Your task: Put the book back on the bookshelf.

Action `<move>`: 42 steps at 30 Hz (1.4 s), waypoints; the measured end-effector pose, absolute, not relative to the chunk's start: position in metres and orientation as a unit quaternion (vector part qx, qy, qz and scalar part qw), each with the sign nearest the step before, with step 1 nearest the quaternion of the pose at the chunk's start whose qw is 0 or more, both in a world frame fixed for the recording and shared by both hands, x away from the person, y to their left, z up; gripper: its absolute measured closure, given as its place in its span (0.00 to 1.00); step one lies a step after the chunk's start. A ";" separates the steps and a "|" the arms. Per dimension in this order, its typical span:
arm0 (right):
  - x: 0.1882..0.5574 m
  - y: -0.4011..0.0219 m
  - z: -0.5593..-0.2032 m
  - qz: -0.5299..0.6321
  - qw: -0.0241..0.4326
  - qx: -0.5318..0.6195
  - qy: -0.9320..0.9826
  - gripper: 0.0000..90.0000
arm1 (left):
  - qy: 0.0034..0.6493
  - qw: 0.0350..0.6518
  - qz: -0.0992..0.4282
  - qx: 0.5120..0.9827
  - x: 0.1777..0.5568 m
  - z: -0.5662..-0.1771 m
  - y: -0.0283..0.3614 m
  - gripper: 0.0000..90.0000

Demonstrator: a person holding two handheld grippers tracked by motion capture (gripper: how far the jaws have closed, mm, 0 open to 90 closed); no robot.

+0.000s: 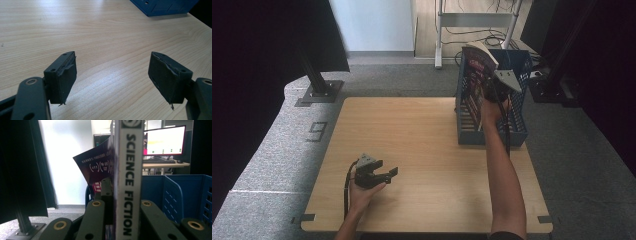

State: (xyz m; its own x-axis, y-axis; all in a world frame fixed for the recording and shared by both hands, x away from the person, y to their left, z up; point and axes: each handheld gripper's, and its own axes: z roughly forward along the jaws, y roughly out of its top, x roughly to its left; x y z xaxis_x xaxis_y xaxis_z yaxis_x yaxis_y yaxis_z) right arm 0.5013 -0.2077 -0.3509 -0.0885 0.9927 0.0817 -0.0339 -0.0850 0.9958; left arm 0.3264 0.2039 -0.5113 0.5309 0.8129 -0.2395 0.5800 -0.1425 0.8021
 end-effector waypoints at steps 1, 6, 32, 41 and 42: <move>0.503 -0.208 -0.352 0.550 0.466 0.490 0.491 0.91 | 0.468 0.458 0.127 0.745 0.326 -0.511 0.204 0.26; 0.509 -0.207 -0.355 0.548 0.467 0.493 0.488 0.91 | 0.470 0.458 0.128 0.743 0.327 -0.511 0.206 0.26; 0.529 -0.194 -0.376 0.541 0.479 0.486 0.492 0.91 | 0.478 0.458 0.132 0.738 0.329 -0.512 0.212 0.26; 0.533 -0.187 -0.396 0.536 0.470 0.491 0.501 0.91 | 0.478 0.459 0.132 0.737 0.329 -0.512 0.213 0.26; 0.533 -0.187 -0.398 0.534 0.470 0.492 0.502 0.91 | 0.478 0.459 0.132 0.737 0.329 -0.512 0.213 0.26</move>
State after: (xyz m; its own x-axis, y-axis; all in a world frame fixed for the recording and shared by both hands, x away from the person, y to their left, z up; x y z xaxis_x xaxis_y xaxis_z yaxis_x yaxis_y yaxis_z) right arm 0.5333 -0.1868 -0.3980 -0.0757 0.9957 0.0538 -0.0083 -0.0546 0.9985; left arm 0.3289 0.2133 -0.5124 0.5075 0.8261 -0.2448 0.5849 -0.1216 0.8020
